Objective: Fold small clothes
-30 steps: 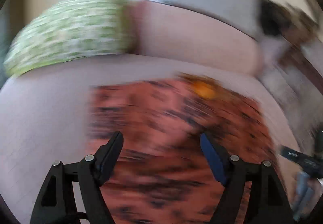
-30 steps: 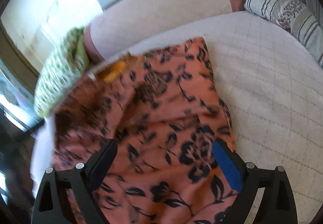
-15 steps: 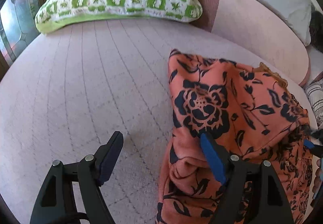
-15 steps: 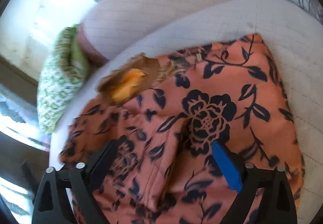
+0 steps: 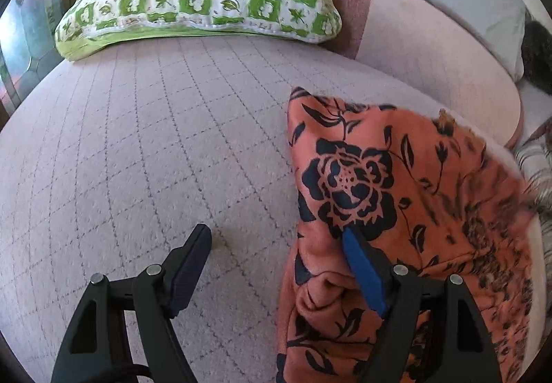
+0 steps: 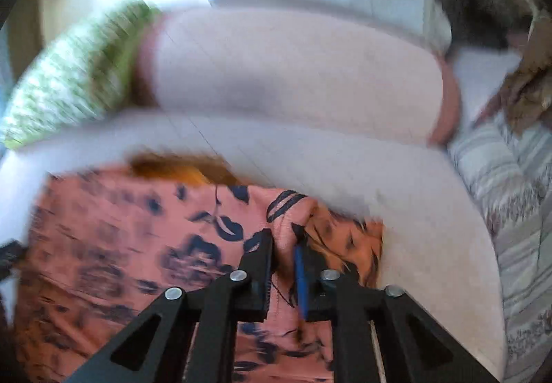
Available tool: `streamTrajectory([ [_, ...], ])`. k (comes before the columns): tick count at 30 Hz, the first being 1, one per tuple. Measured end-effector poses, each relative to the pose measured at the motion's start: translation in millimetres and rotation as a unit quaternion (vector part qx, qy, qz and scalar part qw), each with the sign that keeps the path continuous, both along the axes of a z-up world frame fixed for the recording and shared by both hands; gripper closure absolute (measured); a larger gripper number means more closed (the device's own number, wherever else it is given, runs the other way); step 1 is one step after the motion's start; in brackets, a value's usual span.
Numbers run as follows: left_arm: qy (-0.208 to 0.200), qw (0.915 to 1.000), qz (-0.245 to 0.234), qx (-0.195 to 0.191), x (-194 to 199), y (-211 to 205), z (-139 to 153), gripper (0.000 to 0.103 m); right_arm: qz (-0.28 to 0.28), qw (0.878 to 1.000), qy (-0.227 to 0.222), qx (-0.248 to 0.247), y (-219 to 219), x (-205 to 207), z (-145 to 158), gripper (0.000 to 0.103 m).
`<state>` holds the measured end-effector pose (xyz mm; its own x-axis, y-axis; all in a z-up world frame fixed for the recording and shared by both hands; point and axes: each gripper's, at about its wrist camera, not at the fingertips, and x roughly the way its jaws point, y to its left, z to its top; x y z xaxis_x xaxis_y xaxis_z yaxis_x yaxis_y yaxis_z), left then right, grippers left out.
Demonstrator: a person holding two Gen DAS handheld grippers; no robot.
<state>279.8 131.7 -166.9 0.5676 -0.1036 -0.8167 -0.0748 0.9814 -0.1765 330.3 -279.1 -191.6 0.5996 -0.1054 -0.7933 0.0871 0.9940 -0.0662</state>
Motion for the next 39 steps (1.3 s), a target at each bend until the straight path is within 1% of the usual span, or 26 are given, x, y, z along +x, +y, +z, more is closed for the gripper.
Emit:
streamTrajectory([
  [2, -0.025, 0.9995, 0.011, -0.016, -1.6, 5.0, 13.4, 0.024, 0.013, 0.994, 0.069, 0.084, -12.8, 8.2, -37.8, 0.083],
  [3, -0.036, 0.9991, 0.012, -0.017, -0.6, 5.7, 19.1, 0.024, 0.011, 0.992, 0.070, 0.106, -17.1, 4.2, -47.6, 0.081],
  [4, -0.045, 0.9988, 0.012, -0.013, 2.3, 5.2, 24.3, 0.024, 0.009, 0.993, 0.053, 0.109, -18.4, 1.0, -46.6, 0.073],
  [5, -0.046, 0.9989, 0.010, -0.001, 8.4, 2.4, 26.0, 0.024, -0.006, 0.993, 0.043, 0.113, -21.1, -2.0, -43.2, 0.056],
  [7, -0.012, 0.9993, -0.001, 0.035, 23.7, -6.0, 15.9, 0.028, -0.015, 0.990, 0.034, 0.134, -23.8, -5.0, -36.7, 0.027],
  [8, 0.033, 0.9985, -0.018, 0.041, 35.9, -10.2, -1.7, 0.057, -0.011, 0.990, 0.020, 0.137, -22.6, -4.7, -30.1, 0.025],
  [9, 0.042, 0.9983, -0.023, 0.033, 39.4, -11.0, -9.0, 0.057, -0.007, 0.992, 0.004, 0.128, -19.0, -5.2, -23.8, 0.025],
  [10, 0.029, 0.9985, -0.023, 0.040, 38.8, -13.1, -7.4, 0.062, -0.003, 0.993, 0.001, 0.122, -16.2, -5.0, -23.3, 0.020],
  [11, 0.028, 0.9980, -0.037, 0.043, 38.4, -18.3, -4.2, 0.085, 0.002, 0.993, 0.013, 0.120, -13.0, -2.1, -28.1, 0.020],
  [12, 0.029, 0.9979, -0.049, 0.032, 37.8, -21.7, -2.1, 0.094, -0.010, 0.992, 0.043, 0.120, -11.0, 1.4, -37.1, 0.022],
  [14, 0.026, 0.9973, -0.050, 0.048, 37.2, -26.2, 0.3, 0.093, 0.002, 0.984, 0.088, 0.152, -6.0, 6.5, -60.5, 0.068],
  [15, 0.027, 0.9973, -0.049, 0.046, 38.0, -24.9, -1.1, 0.093, 0.000, 0.988, 0.079, 0.134, -4.9, 4.7, -59.9, 0.075],
  [16, 0.028, 0.9979, -0.046, 0.037, 38.9, -21.0, -2.9, 0.093, -0.001, 0.985, 0.076, 0.156, -8.7, 2.9, -57.6, 0.086],
  [22, 0.029, 0.9982, -0.045, 0.027, 38.5, -12.7, -4.1, 0.092, 0.010, 0.979, 0.025, 0.202, -13.8, -14.9, -8.5, 0.086],
  [24, 0.037, 0.9985, -0.038, 0.015, 40.6, -7.9, -6.6, 0.090, 0.001, 0.978, 0.050, 0.200, -17.9, -10.8, -20.7, 0.083],
  [25, 0.040, 0.9985, -0.036, 0.013, 41.5, -7.5, -6.6, 0.088, -0.005, 0.977, 0.082, 0.197, -18.3, -12.3, -33.4, 0.077],
  [26, 0.039, 0.9984, -0.037, 0.015, 41.3, -6.3, -3.9, 0.088, -0.023, 0.972, 0.140, 0.185, -22.1, -7.5, -61.9, 0.074],
  [27, 0.031, 0.9985, -0.036, 0.028, 39.2, -4.9, 2.1, 0.088, -0.026, 0.973, 0.138, 0.183, -23.4, -11.1, -71.2, 0.074],
  [28, 0.016, 0.9983, -0.034, 0.043, 36.3, -4.1, 9.2, 0.088, -0.016, 0.978, 0.114, 0.176, -23.5, -15.5, -65.0, 0.064],
  [29, -0.004, 0.9980, -0.031, 0.055, 32.2, -3.3, 19.1, 0.088, -0.012, 0.981, 0.102, 0.166, -20.8, -19.0, -58.8, 0.038],
  [30, -0.017, 0.9979, -0.032, 0.054, 29.9, -3.1, 26.3, 0.088, -0.019, 0.984, 0.079, 0.158, -20.1, -22.3, -50.3, 0.028],
  [33, -0.057, 0.9959, -0.050, 0.051, 20.7, -10.5, 43.9, 0.085, -0.038, 0.989, 0.009, 0.140, -17.0, -25.0, -24.6, 0.025],
  [35, -0.048, 0.9913, -0.077, 0.095, 21.8, -27.3, 36.6, 0.084, -0.019, 0.984, -0.027, 0.174, -8.0, -20.3, -10.9, 0.025],
  [37, 0.019, 0.9836, -0.081, 0.160, 36.1, -35.8, 0.2, 0.081, 0.011, 0.972, -0.010, 0.236, 2.7, -12.3, -24.1, 0.020],
  [38, 0.030, 0.9850, -0.072, 0.154, 37.4, -29.4, -12.7, 0.076, 0.021, 0.966, 0.020, 0.258, 8.3, -4.2, -41.0, 0.019],
  [39, 0.012, 0.9859, -0.061, 0.155, 31.8, -25.3, -6.9, 0.071, 0.003, 0.964, 0.076, 0.254, 12.5, 5.9, -70.1, 0.020],
])
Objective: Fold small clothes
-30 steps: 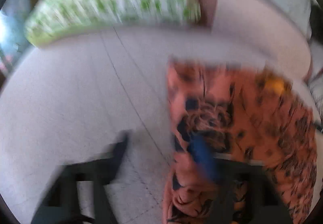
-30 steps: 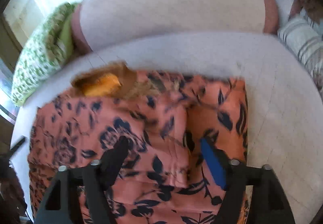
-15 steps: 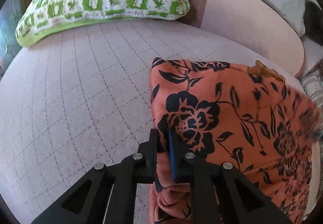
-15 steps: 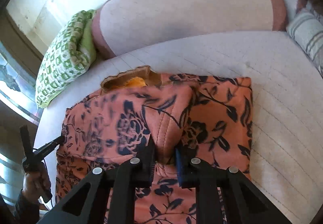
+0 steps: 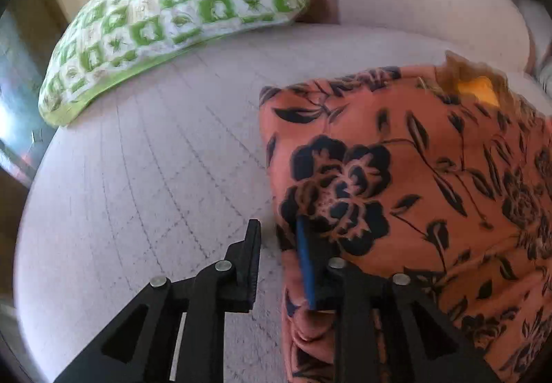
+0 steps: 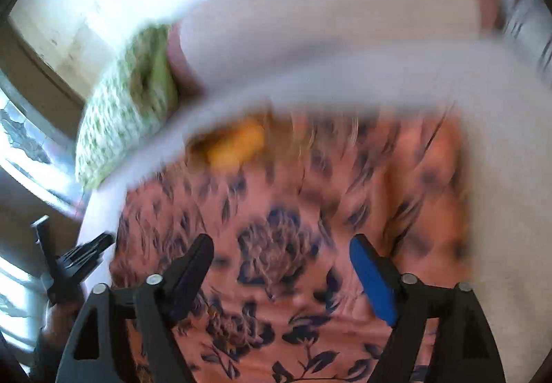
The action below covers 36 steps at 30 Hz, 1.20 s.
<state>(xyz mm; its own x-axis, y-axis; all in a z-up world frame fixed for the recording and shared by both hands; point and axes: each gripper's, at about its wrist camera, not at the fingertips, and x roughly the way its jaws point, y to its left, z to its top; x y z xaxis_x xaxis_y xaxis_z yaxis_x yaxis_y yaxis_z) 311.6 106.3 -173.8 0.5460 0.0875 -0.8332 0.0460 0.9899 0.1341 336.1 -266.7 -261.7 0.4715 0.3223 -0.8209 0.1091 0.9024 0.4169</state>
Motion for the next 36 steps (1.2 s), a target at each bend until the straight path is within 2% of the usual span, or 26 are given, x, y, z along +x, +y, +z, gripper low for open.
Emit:
streamTrajectory([
  [1, -0.006, 0.9999, 0.008, 0.011, -6.2, 2.2, 7.0, 0.069, -0.013, 1.000, 0.010, 0.001, -3.1, 0.1, -12.8, 0.022],
  [3, -0.024, 0.9995, 0.015, 0.010, -19.0, 11.5, 24.1, 0.069, -0.026, 0.999, -0.031, -0.010, 2.8, -13.9, 4.6, 0.021],
  [5, -0.041, 0.9987, 0.028, -0.011, -30.0, 22.4, 38.3, 0.068, -0.010, 0.999, -0.042, -0.033, 11.2, -25.7, 16.5, 0.021],
  [7, -0.032, 0.9983, 0.040, -0.028, -38.4, 30.0, 38.4, 0.064, -0.006, 0.997, -0.047, -0.056, 14.3, -49.2, 26.2, 0.021],
  [8, -0.012, 0.9982, 0.048, -0.034, -47.0, 33.9, 34.7, 0.064, -0.009, 0.998, -0.040, -0.057, 14.8, -59.0, 24.8, 0.021],
  [11, -0.004, 0.9960, 0.049, -0.074, -88.6, 42.5, 37.0, 0.063, -0.030, 0.998, -0.031, -0.039, 1.2, -115.6, 27.0, 0.021],
  [12, -0.007, 0.9950, 0.049, -0.087, -105.4, 44.6, 40.6, 0.061, -0.032, 0.998, -0.036, -0.033, -5.2, -146.1, 29.0, 0.021],
  [14, -0.008, 0.9916, 0.052, -0.118, -144.8, 46.5, 47.4, 0.035, -0.039, 0.998, -0.039, -0.031, -10.0, -181.7, 37.2, 0.021],
  [17, -0.005, 0.9885, 0.037, -0.146, -200.5, 35.6, 49.2, 0.032, -0.062, 0.997, -0.039, -0.034, -21.2, -244.1, 43.8, 0.021],
  [21, 0.021, 0.9913, 0.011, -0.130, -250.6, 20.0, 34.7, 0.032, -0.088, 0.993, -0.023, -0.069, -29.8, -311.2, 40.0, 0.021],
  [24, 0.069, 0.9914, -0.001, -0.111, -268.5, 11.0, 12.1, 0.032, -0.094, 0.991, -0.001, -0.092, -38.0, -340.3, 31.8, 0.020],
  [27, 0.066, 0.9951, -0.015, -0.072, -273.5, 2.1, 10.5, 0.032, -0.094, 0.992, 0.046, -0.071, -47.1, -351.5, 15.2, 0.020],
  [30, 0.046, 0.9927, -0.011, -0.111, -278.1, 4.4, 27.2, 0.032, -0.100, 0.992, 0.030, -0.068, -51.6, -362.1, 25.2, 0.020],
  [32, 0.034, 0.9929, -0.004, -0.114, -281.4, 4.7, 32.2, 0.031, -0.103, 0.992, 0.021, -0.070, -53.6, -366.4, 29.6, 0.018],
  [34, 0.060, 0.9920, 0.002, -0.111, -280.7, 4.8, 19.6, 0.030, -0.107, 0.992, 0.031, -0.062, -57.1, -367.1, 23.1, 0.016],
  [35, 0.090, 0.9901, 0.012, -0.107, -281.7, 5.4, 6.3, 0.030, -0.110, 0.991, 0.046, -0.054, -59.1, -366.2, 16.0, 0.016],
  [36, 0.085, 0.9906, 0.012, -0.106, -284.0, 5.9, 2.3, 0.029, -0.112, 0.991, 0.056, -0.050, -59.0, -365.7, 11.8, 0.015],
])
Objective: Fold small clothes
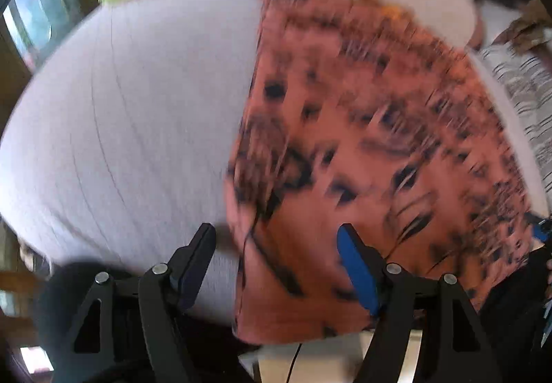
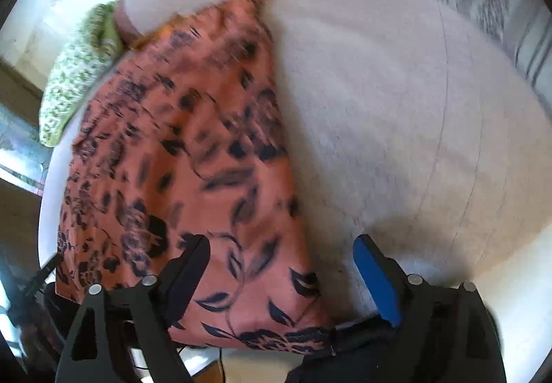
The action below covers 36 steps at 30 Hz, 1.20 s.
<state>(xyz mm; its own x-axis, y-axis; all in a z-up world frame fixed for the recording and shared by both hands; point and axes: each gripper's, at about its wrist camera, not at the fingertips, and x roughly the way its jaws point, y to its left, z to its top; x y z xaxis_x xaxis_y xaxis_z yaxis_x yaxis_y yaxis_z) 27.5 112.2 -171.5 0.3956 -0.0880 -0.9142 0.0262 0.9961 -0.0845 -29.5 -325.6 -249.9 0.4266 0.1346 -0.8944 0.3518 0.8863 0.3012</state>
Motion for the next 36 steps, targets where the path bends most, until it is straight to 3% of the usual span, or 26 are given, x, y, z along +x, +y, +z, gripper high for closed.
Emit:
streamTrajectory([
  [1, -0.017, 0.9998, -0.002, 0.005, -4.5, -1.1, 1.7, 0.028, 0.001, 1.000, -0.004, -0.001, -0.3, -1.5, 1.4, 0.012],
  [7, -0.016, 0.9999, 0.002, -0.001, -7.5, -0.6, 2.8, 0.030, 0.019, 1.000, -0.004, 0.004, 1.7, -5.3, -0.8, 0.008],
  [9, -0.021, 0.9998, 0.005, 0.000, -7.7, 4.0, 5.8, 0.044, 0.019, 1.000, -0.008, 0.009, -0.2, -8.4, -0.1, 0.008],
  [11, -0.024, 0.9996, 0.006, -0.011, -8.3, 6.6, 7.7, 0.074, 0.018, 1.000, -0.013, 0.018, -2.6, -12.1, 0.7, 0.008],
  [13, -0.023, 0.9996, 0.007, -0.012, -8.5, 8.9, 10.0, 0.081, 0.015, 0.999, -0.022, 0.027, -3.6, -16.0, 2.0, 0.008],
  [16, -0.022, 0.9997, 0.010, -0.001, -10.1, 9.3, 10.8, 0.080, 0.015, 0.999, -0.024, 0.030, -4.9, -18.9, 2.3, 0.008],
  [17, -0.022, 0.9997, 0.013, 0.004, -10.3, 8.8, 10.6, 0.074, 0.016, 0.999, -0.024, 0.029, -5.0, -20.3, 2.4, 0.008],
  [19, -0.025, 0.9995, 0.017, 0.007, -8.2, 7.4, 8.0, 0.072, 0.018, 0.999, -0.022, 0.026, -4.5, -22.3, 2.8, 0.008],
  [32, -0.051, 0.9971, 0.030, -0.047, -11.9, 25.1, 5.2, 0.072, 0.026, 1.000, -0.011, 0.010, -0.7, -19.6, 3.3, 0.008],
  [36, -0.081, 0.9960, 0.019, -0.034, -18.2, 19.4, 19.9, 0.079, 0.028, 1.000, -0.009, 0.003, 0.5, -19.3, 3.2, 0.008],
])
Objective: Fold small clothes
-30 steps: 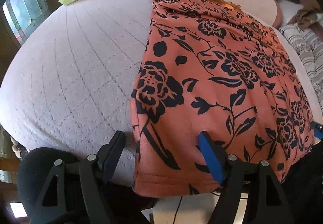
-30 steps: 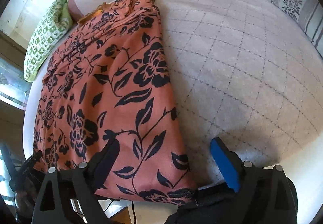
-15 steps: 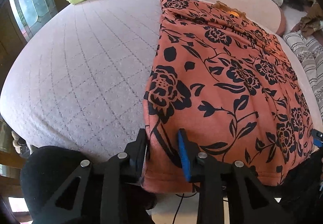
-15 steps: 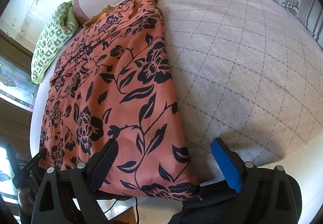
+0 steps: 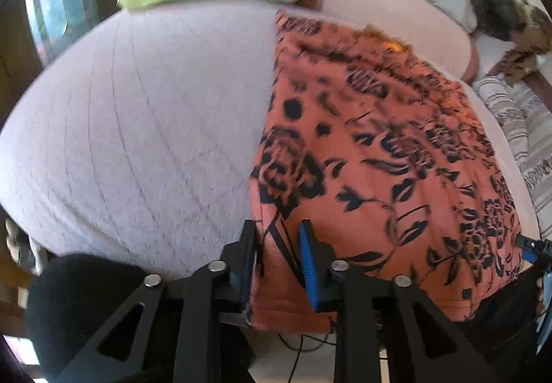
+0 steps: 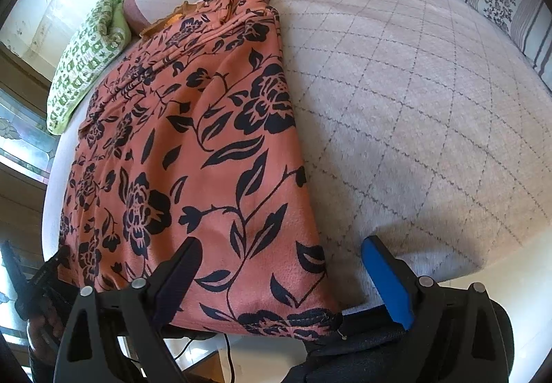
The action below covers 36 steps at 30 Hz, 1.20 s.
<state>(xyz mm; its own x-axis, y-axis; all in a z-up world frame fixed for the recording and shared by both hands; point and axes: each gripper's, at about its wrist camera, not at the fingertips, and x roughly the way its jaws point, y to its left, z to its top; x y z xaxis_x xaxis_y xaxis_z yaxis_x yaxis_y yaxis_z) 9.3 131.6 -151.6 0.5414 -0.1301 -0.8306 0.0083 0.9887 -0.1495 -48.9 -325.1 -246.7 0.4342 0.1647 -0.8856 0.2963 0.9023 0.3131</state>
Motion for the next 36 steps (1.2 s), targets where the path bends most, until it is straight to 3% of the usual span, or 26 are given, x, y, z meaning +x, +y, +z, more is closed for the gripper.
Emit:
streamTrajectory([
  [3, -0.050, 0.9985, -0.010, 0.022, 0.1, -3.1, 23.6, 0.079, -0.001, 1.000, -0.002, 0.003, -1.8, 0.0, 0.3, 0.008],
  [5, -0.054, 0.9983, -0.013, 0.015, 5.8, -1.1, 28.9, 0.077, 0.001, 1.000, 0.002, -0.002, -0.4, 1.7, -0.2, 0.008],
  [8, -0.031, 0.9994, -0.010, 0.008, 11.1, 1.8, 13.5, 0.077, 0.004, 1.000, 0.007, -0.009, 2.5, 3.6, -0.5, 0.007],
  [10, 0.016, 0.9999, -0.003, 0.004, 13.7, 4.3, -9.9, 0.076, 0.004, 1.000, 0.008, -0.012, 3.5, 4.1, -0.7, 0.007],
  [12, 0.011, 0.9999, -0.006, -0.003, 10.1, 2.8, -9.6, 0.057, 0.005, 1.000, 0.009, -0.014, 4.6, 4.4, -1.1, 0.007],
  [13, 0.023, 0.9994, -0.020, -0.015, 11.1, 0.3, -10.6, 0.028, 0.006, 1.000, 0.009, -0.014, 4.6, 4.1, -1.4, 0.007],
  [14, 0.033, 0.9990, -0.027, -0.017, 12.0, -1.9, -13.9, 0.013, 0.006, 1.000, 0.011, -0.015, 5.0, 4.4, -1.8, 0.007],
  [18, 0.025, 0.9988, -0.034, 0.023, 9.6, -13.8, -18.0, 0.013, 0.010, 1.000, 0.017, -0.021, 7.4, 6.8, -3.6, 0.005],
  [19, 0.020, 0.9991, -0.033, 0.017, 8.4, -13.9, -16.5, 0.017, 0.011, 1.000, 0.018, -0.024, 8.5, 7.3, -3.7, 0.005],
  [21, 0.007, 0.9998, -0.021, -0.003, 6.7, -5.5, -11.4, 0.041, 0.011, 0.999, 0.018, -0.026, 9.5, 7.5, -3.9, 0.005],
  [23, 0.007, 0.9999, -0.002, -0.013, 8.0, 3.9, -11.5, 0.083, 0.011, 0.999, 0.016, -0.025, 8.7, 7.3, -4.1, 0.005],
  [26, 0.006, 0.9992, 0.006, -0.039, 7.4, 12.5, -10.6, 0.092, 0.010, 1.000, 0.014, -0.022, 7.7, 7.1, -4.2, 0.005],
  [32, 0.000, 0.9998, -0.001, -0.021, 8.5, 5.7, -10.1, 0.093, 0.010, 1.000, 0.013, -0.025, 9.4, 6.5, -3.6, 0.005],
  [36, 0.011, 0.9992, 0.005, -0.037, 7.8, 12.0, -11.7, 0.089, 0.012, 1.000, 0.011, -0.024, 8.4, 5.3, -3.6, 0.005],
])
